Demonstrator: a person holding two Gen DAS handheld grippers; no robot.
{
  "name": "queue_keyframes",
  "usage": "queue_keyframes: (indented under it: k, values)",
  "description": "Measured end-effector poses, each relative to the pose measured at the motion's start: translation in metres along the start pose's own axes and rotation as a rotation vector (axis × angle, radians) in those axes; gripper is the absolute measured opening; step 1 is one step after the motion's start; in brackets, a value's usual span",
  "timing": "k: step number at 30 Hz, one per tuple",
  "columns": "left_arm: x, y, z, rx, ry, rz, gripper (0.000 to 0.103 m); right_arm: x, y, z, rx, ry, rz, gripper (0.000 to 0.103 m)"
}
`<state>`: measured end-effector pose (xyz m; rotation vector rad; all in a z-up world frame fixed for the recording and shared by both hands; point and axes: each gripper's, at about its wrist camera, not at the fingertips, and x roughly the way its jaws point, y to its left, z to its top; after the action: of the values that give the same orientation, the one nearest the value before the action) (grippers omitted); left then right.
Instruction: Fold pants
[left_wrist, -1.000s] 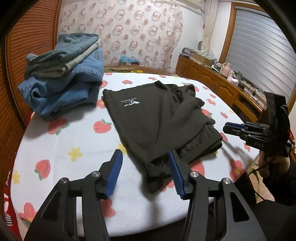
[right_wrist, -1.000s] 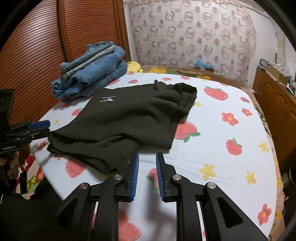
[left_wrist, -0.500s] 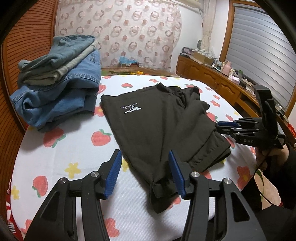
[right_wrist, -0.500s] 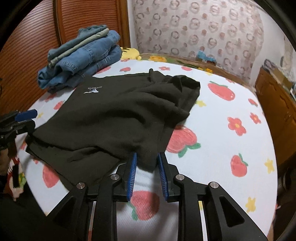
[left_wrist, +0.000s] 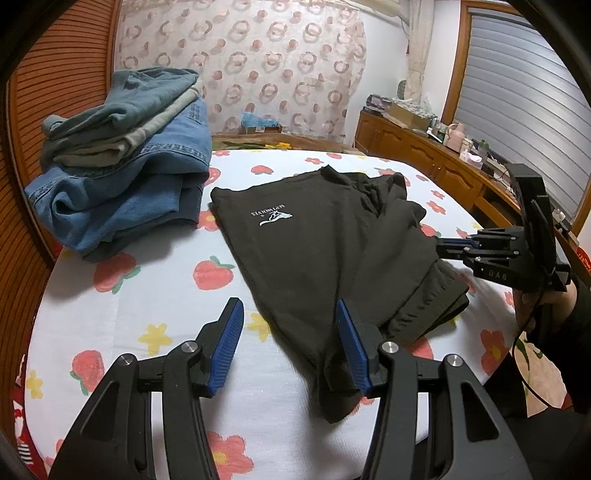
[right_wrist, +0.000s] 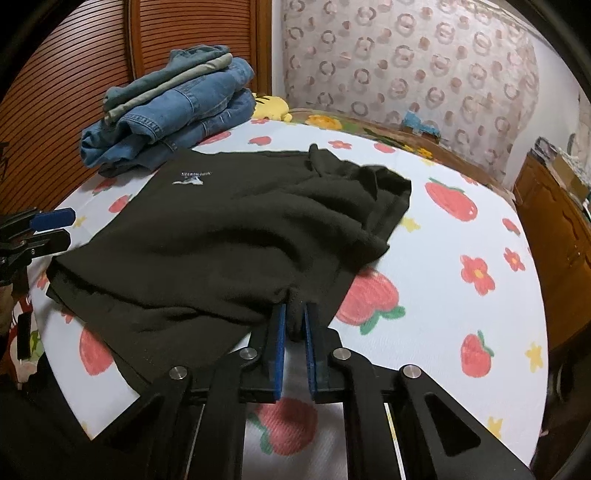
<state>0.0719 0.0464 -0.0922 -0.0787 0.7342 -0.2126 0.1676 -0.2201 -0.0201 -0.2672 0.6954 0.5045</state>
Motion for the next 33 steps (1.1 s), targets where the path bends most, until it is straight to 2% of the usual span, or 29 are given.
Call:
queue_keyframes:
  k: [12,17,29,33]
  values:
    - [-0.006,0.010,0.000,-0.017,-0.017,0.010,0.053,-0.021,-0.003,0.042,-0.008,-0.102,0.005,0.005]
    - [-0.007,0.013,0.001,-0.022,-0.023,0.015,0.053,-0.020,0.005,0.057,-0.030,-0.117,0.024,0.005]
    - [-0.014,0.032,-0.002,-0.045,-0.033,0.046,0.053,0.027,0.050,0.124,-0.108,-0.141,0.142,0.005]
    - [-0.014,0.039,-0.003,-0.055,-0.032,0.054,0.053,0.037,0.060,0.136,-0.113,-0.142,0.174,0.005]
